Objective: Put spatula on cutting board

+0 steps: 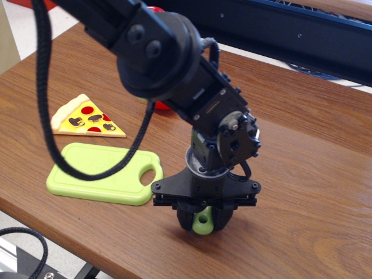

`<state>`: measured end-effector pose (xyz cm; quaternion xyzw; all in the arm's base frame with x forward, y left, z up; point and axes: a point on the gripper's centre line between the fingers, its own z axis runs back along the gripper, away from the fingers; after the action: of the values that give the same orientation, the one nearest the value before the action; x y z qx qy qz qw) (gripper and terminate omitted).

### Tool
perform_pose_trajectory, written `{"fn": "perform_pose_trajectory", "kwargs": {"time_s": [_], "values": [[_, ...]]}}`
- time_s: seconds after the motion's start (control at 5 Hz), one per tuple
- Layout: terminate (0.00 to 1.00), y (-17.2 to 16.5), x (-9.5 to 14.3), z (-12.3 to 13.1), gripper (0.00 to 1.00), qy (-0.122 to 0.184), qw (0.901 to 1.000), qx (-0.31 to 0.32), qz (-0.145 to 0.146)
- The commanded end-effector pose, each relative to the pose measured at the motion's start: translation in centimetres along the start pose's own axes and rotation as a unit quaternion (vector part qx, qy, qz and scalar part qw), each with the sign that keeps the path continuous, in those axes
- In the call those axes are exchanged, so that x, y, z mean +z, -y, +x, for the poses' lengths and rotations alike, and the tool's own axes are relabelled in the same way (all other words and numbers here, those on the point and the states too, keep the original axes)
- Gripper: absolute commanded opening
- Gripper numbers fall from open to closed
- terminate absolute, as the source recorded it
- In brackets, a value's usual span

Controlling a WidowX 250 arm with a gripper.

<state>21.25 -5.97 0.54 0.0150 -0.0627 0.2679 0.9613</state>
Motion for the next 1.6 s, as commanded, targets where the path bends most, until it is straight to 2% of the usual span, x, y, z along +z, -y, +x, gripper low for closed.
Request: {"fn": "perform_pose_trajectory", "kwargs": {"time_s": [0.0, 0.2, 0.4, 0.8, 1.2, 1.4], "values": [[0.00, -1.3, 2.1, 2.1, 0.00, 0.031, 0.9992, -0.004, -0.023], [0.00, -3.3, 4.1, 3.4, 0.00, 0.050, 0.9973, 0.048, -0.024], [0.00, -5.0, 4.6, 4.4, 0.00, 0.048, 0.9972, 0.056, 0.006], [0.00, -7.8, 3.0, 5.9, 0.00, 0.043, 0.9968, 0.060, 0.031], [0.00, -9.6, 0.8, 6.2, 0.00, 0.054, 0.9956, 0.055, 0.053], [0.00, -9.5, 1.0, 6.1, 1.00, 0.063, 0.9943, 0.053, 0.068]]}}
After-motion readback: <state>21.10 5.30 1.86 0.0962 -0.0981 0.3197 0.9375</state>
